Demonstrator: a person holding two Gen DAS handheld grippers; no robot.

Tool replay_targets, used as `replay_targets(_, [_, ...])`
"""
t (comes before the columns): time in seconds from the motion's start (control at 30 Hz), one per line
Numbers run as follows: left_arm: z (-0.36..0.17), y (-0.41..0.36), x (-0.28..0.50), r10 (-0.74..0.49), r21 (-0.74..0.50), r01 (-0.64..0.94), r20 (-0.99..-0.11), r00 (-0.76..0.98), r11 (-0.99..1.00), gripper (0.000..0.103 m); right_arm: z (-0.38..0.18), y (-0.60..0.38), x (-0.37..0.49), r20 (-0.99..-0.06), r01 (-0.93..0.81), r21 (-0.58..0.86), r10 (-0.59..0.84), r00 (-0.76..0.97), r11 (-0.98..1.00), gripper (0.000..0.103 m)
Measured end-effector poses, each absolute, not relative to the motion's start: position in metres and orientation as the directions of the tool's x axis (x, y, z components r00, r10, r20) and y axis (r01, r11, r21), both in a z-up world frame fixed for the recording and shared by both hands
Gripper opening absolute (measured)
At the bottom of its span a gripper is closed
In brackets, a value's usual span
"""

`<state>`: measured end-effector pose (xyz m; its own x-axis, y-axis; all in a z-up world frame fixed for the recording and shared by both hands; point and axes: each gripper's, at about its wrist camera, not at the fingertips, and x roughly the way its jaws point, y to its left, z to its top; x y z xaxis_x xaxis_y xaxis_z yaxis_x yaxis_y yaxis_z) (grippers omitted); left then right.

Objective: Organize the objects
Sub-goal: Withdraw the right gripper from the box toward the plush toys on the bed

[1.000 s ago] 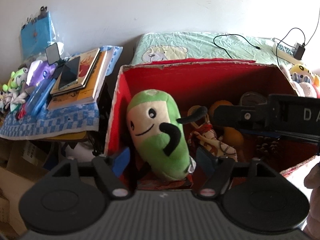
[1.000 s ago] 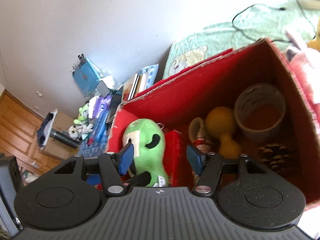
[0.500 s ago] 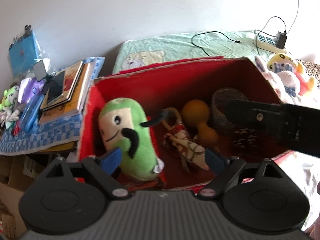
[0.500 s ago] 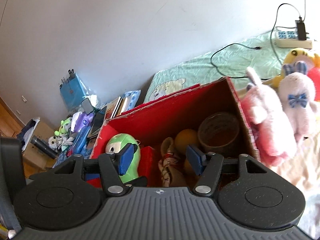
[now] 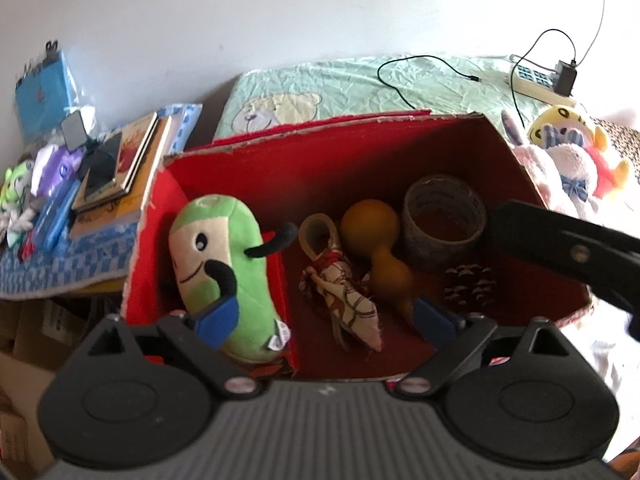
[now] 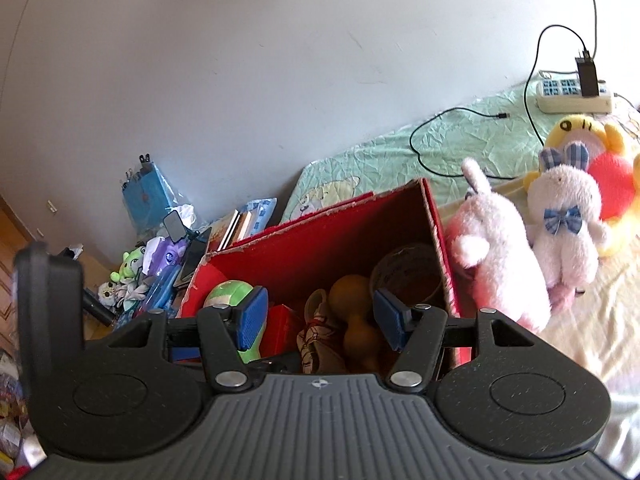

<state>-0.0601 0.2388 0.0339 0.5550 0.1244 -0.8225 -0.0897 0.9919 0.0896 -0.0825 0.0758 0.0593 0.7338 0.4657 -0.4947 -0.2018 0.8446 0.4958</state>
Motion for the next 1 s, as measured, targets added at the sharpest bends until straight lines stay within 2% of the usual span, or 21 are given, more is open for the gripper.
replay_targets(0.23, [0.040,0.212,-0.055,0.169,0.104,-0.147,-0.813,0.557,0.984,0.095,0.065,0.038,-0.080,-0.460,-0.291,0.494,0.530,0.712,0.819,0.061])
replay_targets(0.43, [0.046,0.183,-0.047,0.204,0.111,-0.197,-0.807,0.555,0.974,0.095,0.065,-0.001,-0.074,-0.457,-0.320,0.507,0.564,0.687,0.800,0.050])
replay_targets(0.63, [0.052,0.149,-0.040,0.262,0.153,-0.235,-0.787,0.559,0.960,0.095,0.061,-0.037,-0.067,-0.466,-0.332,0.524,0.590,0.659,0.784,0.047])
replay_targets(1.0, [0.059,0.107,-0.035,0.330,0.207,-0.276,-0.769,0.547,0.939,0.094,0.043,-0.086,-0.047,-0.461,-0.300,0.666,0.693,0.555,0.683,0.046])
